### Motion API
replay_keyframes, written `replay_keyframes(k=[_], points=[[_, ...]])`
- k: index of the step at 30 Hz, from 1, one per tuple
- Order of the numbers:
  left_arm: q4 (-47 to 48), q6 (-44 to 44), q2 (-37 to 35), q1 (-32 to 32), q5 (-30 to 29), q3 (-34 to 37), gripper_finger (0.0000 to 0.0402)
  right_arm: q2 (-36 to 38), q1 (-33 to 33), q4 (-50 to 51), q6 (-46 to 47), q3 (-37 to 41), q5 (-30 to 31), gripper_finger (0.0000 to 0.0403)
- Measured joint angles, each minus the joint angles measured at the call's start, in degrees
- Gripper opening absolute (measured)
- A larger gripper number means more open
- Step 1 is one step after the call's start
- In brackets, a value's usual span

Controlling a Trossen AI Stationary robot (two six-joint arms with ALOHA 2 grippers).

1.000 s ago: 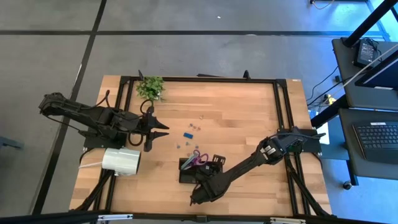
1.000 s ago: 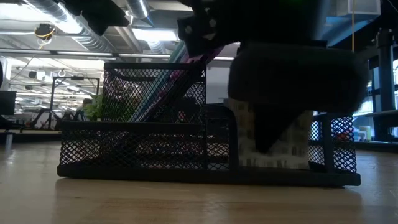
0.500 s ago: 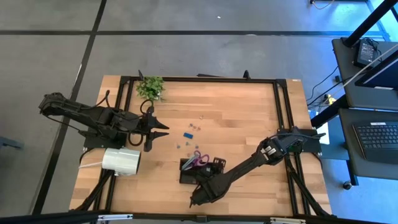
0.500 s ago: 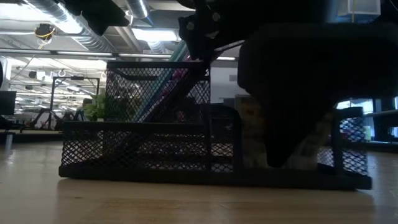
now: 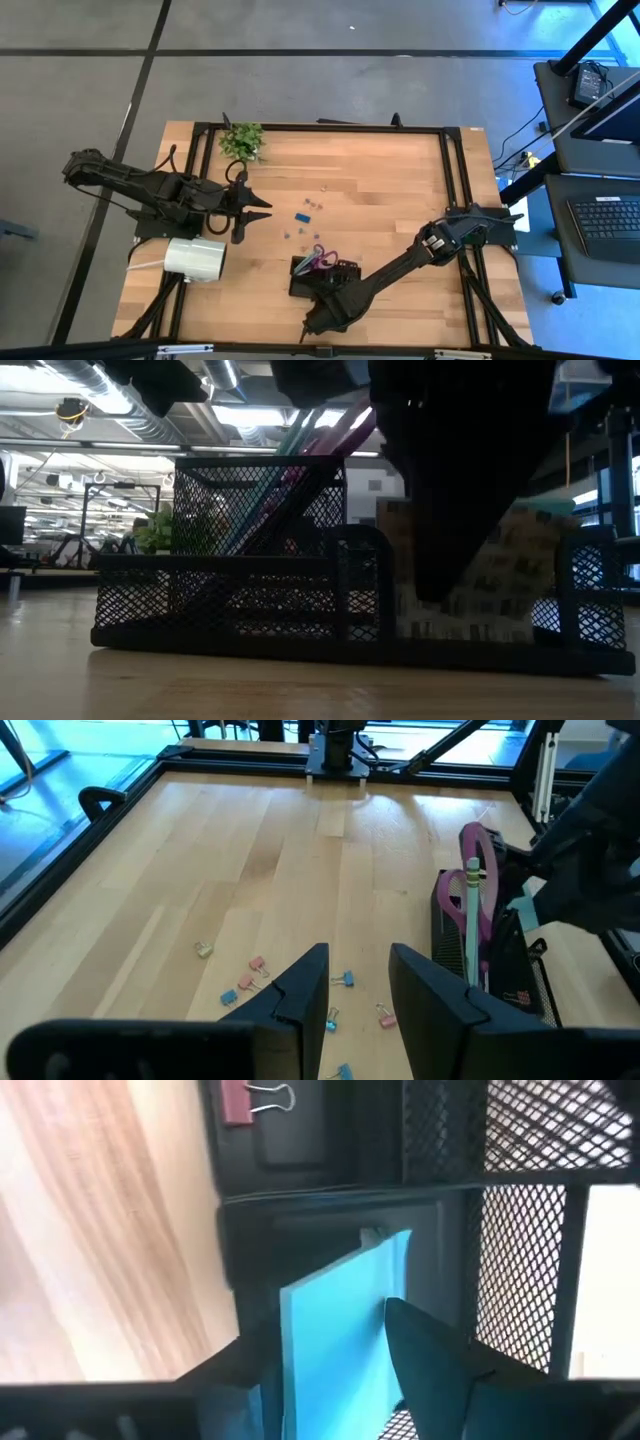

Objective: Pick and place office supplies into organizer
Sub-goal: Put the light blue sticky note into the desk organizer

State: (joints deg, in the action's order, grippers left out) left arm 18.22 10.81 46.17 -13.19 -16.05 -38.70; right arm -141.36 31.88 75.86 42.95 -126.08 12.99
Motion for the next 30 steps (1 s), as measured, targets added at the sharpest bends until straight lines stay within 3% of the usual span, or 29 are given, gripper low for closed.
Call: replay_keyframes(k=[18, 30], points=[[0.0, -0.5, 0.0, 0.0, 0.0, 0.0, 0.0102, 0.0, 0.0, -1.6, 2.0, -0.4, -10.3, 0.0153], [0.0, -0.6, 0.0, 0.0, -1.1, 0.0, 0.0102, 0.0, 0.0, -1.4, 4.3, -0.4, -10.7, 0.0153]])
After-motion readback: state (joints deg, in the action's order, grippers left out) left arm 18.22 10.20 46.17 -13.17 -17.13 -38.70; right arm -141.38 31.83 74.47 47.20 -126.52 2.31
